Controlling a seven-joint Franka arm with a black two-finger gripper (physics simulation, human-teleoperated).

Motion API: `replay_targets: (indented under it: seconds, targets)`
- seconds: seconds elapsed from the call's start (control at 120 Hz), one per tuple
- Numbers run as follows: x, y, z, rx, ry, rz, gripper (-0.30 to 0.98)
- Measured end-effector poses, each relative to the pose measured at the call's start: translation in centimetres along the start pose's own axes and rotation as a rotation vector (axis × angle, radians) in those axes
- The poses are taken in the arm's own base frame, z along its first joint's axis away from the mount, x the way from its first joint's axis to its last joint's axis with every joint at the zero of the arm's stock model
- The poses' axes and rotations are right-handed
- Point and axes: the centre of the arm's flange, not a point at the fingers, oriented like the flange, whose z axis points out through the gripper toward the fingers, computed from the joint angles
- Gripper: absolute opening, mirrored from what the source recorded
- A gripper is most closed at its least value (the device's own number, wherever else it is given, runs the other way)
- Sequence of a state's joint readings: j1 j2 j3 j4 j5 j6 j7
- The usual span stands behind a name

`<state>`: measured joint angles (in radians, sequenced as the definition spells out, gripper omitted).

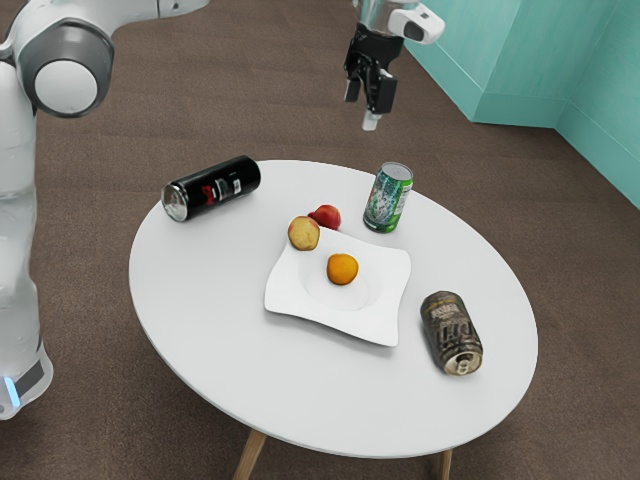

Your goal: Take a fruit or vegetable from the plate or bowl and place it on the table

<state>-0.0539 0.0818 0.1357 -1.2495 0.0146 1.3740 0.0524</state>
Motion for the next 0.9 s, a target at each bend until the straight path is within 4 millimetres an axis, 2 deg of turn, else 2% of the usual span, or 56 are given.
replay_targets:
  seconds: [0.25, 0.267, 0.325, 0.4, 0.442, 0.483, 0.542, 0.6, 0.725, 0.817, 0.9]
  targets:
    - [-0.2, -0.5, -0.5, -0.009, 0.012, -0.006, 0.69]
    - [-0.5, -0.5, -1.5, -0.009, 0.029, -0.005, 0.69]
    - [-3.0, -0.4, -7.5, -0.002, 0.136, -0.003, 0.69]
    - [-6.4, -0.3, -13.1, 0.004, 0.233, 0.001, 0.69]
    - [-8.1, -0.2, -15.2, 0.005, 0.272, 0.004, 0.69]
    - [-8.8, -0.1, -16.0, 0.006, 0.280, 0.007, 0.69]
    - [-8.2, 0.3, -15.2, 0.008, 0.255, 0.013, 0.69]
    - [-6.7, 0.6, -13.6, 0.018, 0.215, 0.017, 0.69]
    - [-4.9, 1.1, -10.9, 0.066, 0.147, 0.020, 0.69]
    - [-1.9, 1.3, -7.4, 0.085, 0.093, 0.020, 0.69]
    - [1.7, 1.5, -3.2, 0.096, 0.049, 0.024, 0.69]
